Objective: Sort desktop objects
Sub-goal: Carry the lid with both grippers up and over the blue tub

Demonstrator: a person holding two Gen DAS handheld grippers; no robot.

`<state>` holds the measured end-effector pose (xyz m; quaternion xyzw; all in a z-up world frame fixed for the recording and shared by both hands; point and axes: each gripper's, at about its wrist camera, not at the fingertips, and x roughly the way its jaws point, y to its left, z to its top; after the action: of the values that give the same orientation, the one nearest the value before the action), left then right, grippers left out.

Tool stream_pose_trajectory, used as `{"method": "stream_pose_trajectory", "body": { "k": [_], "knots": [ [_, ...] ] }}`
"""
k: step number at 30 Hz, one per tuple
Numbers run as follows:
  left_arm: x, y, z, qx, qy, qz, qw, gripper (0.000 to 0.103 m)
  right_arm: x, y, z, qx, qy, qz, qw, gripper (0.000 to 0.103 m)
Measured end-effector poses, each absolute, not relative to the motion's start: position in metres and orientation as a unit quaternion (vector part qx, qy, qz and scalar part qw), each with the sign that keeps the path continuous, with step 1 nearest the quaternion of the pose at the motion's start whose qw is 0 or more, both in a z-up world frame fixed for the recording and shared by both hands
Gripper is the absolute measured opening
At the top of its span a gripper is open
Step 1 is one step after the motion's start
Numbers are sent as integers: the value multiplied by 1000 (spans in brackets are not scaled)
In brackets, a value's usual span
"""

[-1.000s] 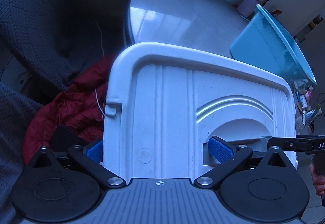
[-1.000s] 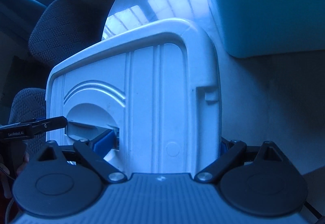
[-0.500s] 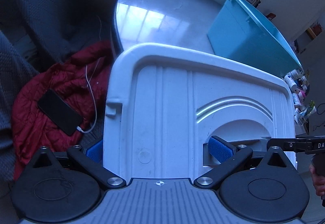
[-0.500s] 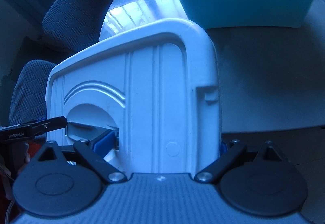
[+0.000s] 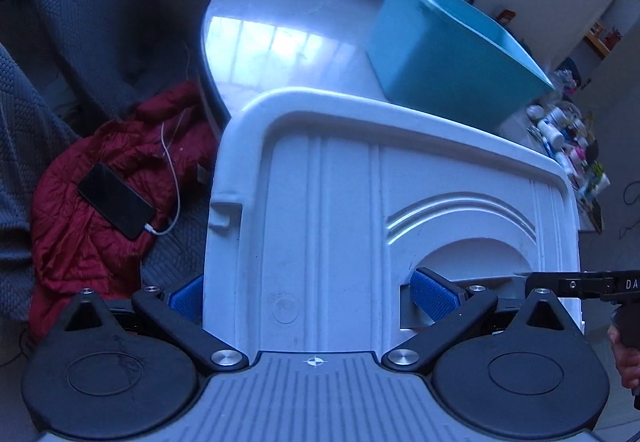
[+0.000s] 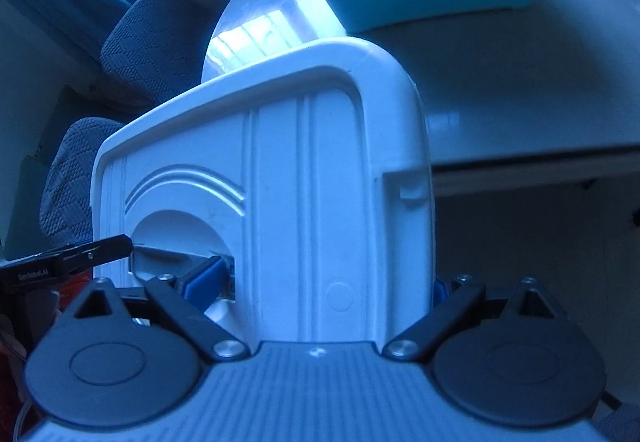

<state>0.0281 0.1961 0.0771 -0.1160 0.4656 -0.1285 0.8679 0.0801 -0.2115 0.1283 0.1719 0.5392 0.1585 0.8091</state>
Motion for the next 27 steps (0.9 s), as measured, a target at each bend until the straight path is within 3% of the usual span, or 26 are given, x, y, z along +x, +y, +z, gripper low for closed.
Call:
{"method": "stream_pose_trajectory", "body": {
  "k": [12, 27],
  "knots": [
    [-31, 163, 81, -119, 460, -129, 871, 103, 43, -247, 142, 172, 524, 151, 820, 96],
    [-28, 67, 112, -100, 439, -103, 887, 103, 50, -258, 133, 184, 519, 178, 815, 96]
  ]
}}
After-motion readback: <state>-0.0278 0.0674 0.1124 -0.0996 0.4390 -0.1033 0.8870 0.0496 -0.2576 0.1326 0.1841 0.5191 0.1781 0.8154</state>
